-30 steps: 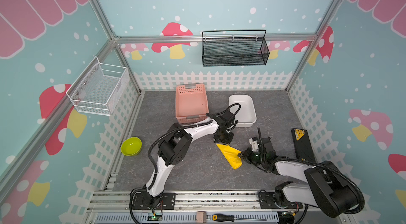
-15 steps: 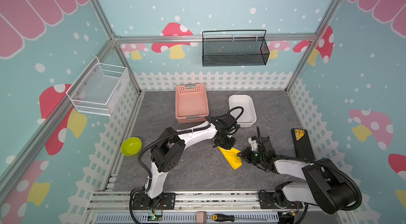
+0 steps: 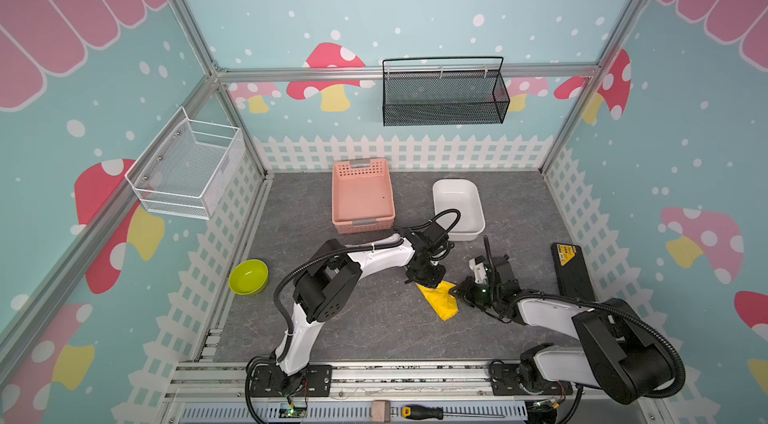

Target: Place the utensils on the paper napkin and roll it up

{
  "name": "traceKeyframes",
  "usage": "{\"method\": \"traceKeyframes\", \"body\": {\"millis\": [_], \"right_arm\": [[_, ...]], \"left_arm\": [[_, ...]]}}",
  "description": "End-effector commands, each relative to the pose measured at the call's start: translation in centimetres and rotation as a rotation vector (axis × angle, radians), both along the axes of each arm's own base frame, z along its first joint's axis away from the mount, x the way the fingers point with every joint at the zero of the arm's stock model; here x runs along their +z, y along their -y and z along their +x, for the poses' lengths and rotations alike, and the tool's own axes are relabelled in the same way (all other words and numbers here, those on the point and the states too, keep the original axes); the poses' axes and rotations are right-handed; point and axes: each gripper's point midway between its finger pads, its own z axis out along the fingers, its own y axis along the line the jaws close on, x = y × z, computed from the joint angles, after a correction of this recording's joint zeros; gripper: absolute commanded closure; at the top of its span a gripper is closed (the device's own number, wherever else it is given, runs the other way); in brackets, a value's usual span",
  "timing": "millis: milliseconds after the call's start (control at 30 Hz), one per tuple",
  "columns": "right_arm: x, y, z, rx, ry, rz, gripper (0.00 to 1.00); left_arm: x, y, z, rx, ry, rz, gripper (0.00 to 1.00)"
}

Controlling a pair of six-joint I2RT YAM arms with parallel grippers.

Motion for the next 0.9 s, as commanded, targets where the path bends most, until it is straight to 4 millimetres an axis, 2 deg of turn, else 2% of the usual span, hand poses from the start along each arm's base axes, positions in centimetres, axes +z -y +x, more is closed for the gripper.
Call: {"method": "traceKeyframes", "body": {"millis": [0, 167, 367, 500, 633, 700, 800, 867], "right_arm": [[0.1, 0.6, 1.3, 0.005, 0.017, -0.077, 1.00], [0.5, 0.9, 2.9, 0.037, 0.041, -0.152, 1.00], [0.1, 1.4, 2.9, 0.079, 0.013, -0.233, 0.99], [1.4, 2.2, 2.7, 0.072, 0.028, -0.273, 0.83], [3.5, 3.1, 2.3, 0.054, 0.059, -0.304, 0.72], [4.6, 2.5, 2.0, 0.062, 0.096, -0.262, 0.72], [6.0, 0.4, 1.4, 0.123, 0.156, -0.125, 0.79], [6.3, -1.1, 0.7, 0.185, 0.166, -0.038, 0.83]], "left_arm": [[-2.2, -1.4, -0.5, 0.006, -0.022, 0.065, 0.93], [-2.6, -1.9, -0.6, 0.010, -0.017, 0.085, 0.94], [-2.8, -2.3, -0.4, 0.016, -0.003, 0.102, 0.94], [-2.7, -2.5, -0.1, 0.022, 0.009, 0.108, 0.94], [-2.7, -2.7, 0.0, 0.024, 0.015, 0.113, 0.94], [-2.6, -2.7, 0.1, 0.023, 0.016, 0.112, 0.94], [-2.6, -2.7, 0.1, 0.025, 0.016, 0.110, 0.94], [-2.6, -2.8, 0.2, 0.026, 0.018, 0.113, 0.94]]}}
